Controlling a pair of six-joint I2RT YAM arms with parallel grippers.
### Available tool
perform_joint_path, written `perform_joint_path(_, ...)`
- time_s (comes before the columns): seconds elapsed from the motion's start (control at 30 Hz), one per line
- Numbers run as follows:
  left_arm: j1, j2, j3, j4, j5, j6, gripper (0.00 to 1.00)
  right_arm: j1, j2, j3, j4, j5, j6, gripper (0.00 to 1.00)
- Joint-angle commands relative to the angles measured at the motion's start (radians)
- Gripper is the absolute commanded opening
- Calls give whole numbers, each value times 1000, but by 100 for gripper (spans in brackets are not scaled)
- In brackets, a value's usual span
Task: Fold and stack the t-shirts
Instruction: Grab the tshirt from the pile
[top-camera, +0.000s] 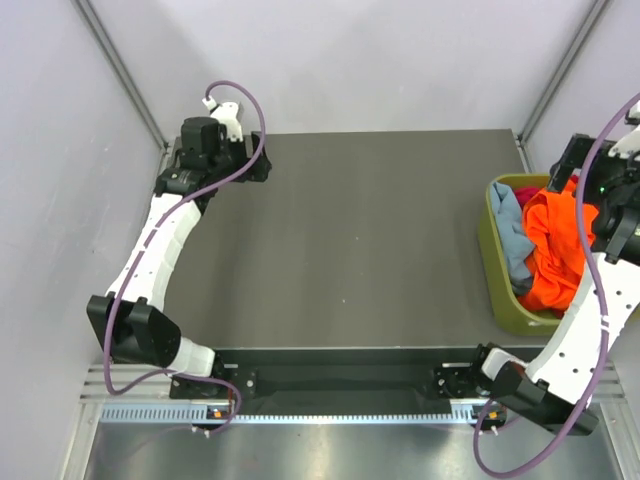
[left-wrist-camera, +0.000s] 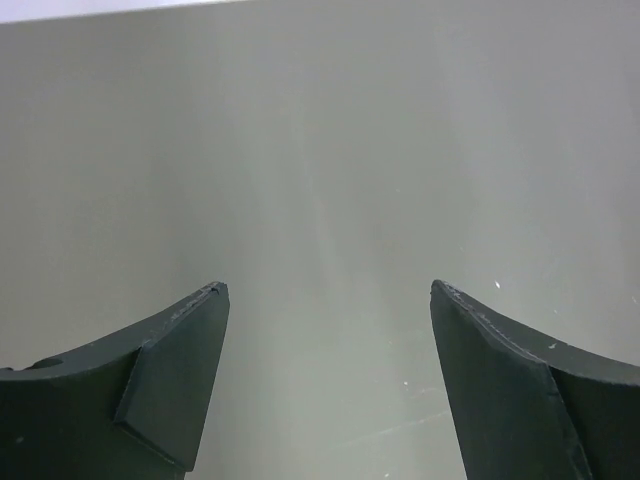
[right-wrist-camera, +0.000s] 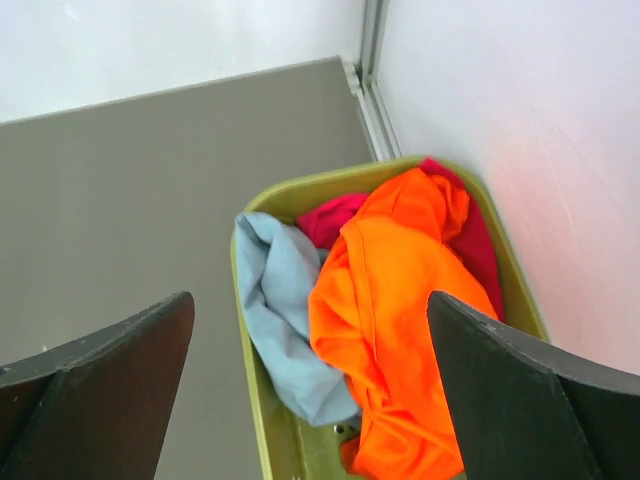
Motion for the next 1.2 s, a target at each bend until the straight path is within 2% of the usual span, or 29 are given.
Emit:
perform_joint_path(0.0,3,22,27,47,86,24,86,-9,-44,-107,19,44,-11,100)
perform_joint_path(0.07,2,25,16,50,94,63,86,-9,-84,-190,77,111,-47,100)
perform_joint_path(0.1,2,27,4,50,89,79,83,-9,-119,-279,135,146,-47,100)
perform_joint_path(0.2,2,27,-19,40,88,165,75,-9,-141,-376,151,189,-44,100)
perform_joint_path(0.3,3,31,-31,50,63,166,77,-9,-145,-427,168,194,-51,100)
perform_joint_path(0.5,3,57,-5,114,112,96,80,-9,-142,-441,245,266,-102,100)
perform_joint_path(0.67,3,94,44,120,140,65,80,-9,-75,-398,247,410,-134,100)
perform_joint_path(0.8,3,109,68,122,149,48,80,-9,-11,-483,263,438,-192,100)
perform_joint_path(0.9,3,90,64,116,144,15,80,-9,11,-555,299,394,-249,100)
perform_joint_path(1.0,3,59,44,117,149,27,80,-9,-38,-562,380,343,-240,83)
perform_joint_path(1.1,3,21,42,97,121,74,80,-9,-96,-435,383,233,-243,9)
perform_joint_path(1.13,3,14,42,97,105,97,80,-9,-105,-391,383,196,-213,0)
perform_joint_path(1.17,3,5,36,100,77,106,80,-7,-113,-343,377,170,-202,0)
